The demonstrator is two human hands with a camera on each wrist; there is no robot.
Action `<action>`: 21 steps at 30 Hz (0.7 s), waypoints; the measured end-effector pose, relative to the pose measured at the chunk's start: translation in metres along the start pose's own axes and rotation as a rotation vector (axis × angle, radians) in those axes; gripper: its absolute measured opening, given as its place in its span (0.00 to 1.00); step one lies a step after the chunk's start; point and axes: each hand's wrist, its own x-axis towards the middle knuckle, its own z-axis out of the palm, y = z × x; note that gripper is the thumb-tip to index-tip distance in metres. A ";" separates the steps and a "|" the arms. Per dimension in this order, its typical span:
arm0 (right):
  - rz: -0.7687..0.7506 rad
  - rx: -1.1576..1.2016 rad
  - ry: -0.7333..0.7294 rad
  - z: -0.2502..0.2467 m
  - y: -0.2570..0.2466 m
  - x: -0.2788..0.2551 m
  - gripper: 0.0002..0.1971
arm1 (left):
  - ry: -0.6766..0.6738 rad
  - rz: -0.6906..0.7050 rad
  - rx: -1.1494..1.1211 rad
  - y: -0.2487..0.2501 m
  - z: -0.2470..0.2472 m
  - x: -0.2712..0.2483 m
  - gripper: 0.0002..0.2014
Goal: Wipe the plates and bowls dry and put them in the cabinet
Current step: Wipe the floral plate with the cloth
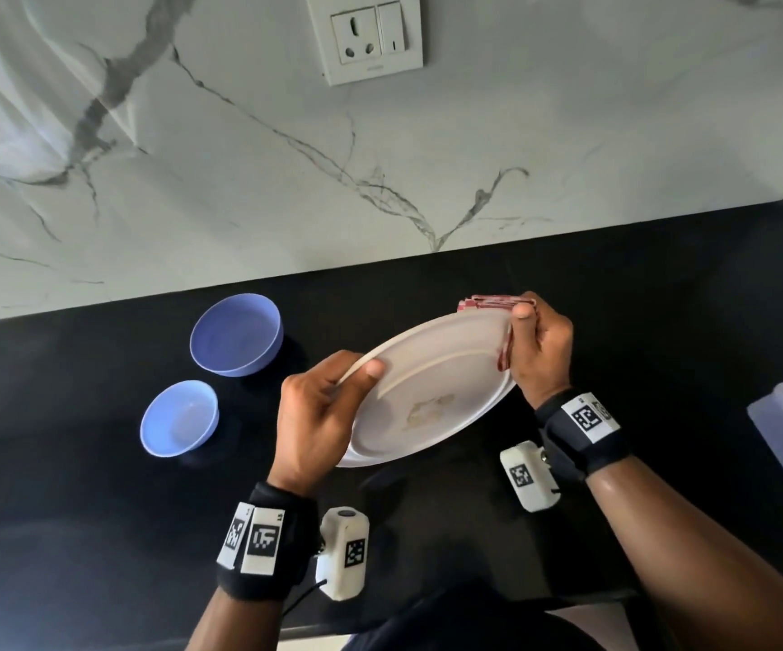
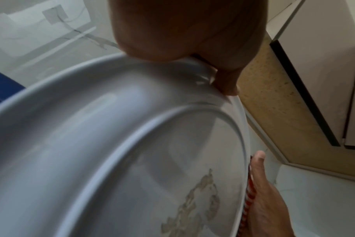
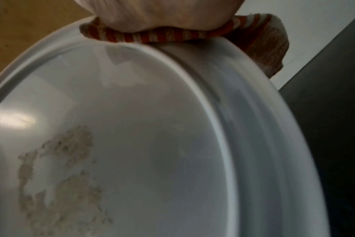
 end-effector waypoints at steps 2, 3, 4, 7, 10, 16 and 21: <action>-0.011 -0.052 0.023 0.000 -0.003 0.002 0.39 | -0.031 -0.041 -0.025 0.002 -0.003 0.001 0.15; -0.041 -0.087 0.021 -0.001 -0.007 0.005 0.38 | -0.064 -0.052 -0.010 0.004 -0.006 0.003 0.18; -0.084 -0.123 0.014 -0.002 -0.011 0.010 0.37 | -0.108 -0.046 0.035 0.006 -0.010 0.007 0.21; -0.302 -0.259 -0.035 -0.006 -0.028 0.028 0.35 | -0.245 0.004 0.262 0.018 -0.011 0.022 0.26; -0.522 -0.382 -0.097 0.002 -0.040 0.036 0.33 | -0.266 0.058 0.368 0.027 0.007 0.035 0.25; -0.651 -0.447 -0.078 0.009 -0.040 0.037 0.34 | -0.105 0.230 0.369 0.022 0.026 0.036 0.22; -0.239 -0.183 0.054 0.010 -0.013 0.020 0.35 | -0.056 0.168 0.336 0.013 0.012 0.025 0.27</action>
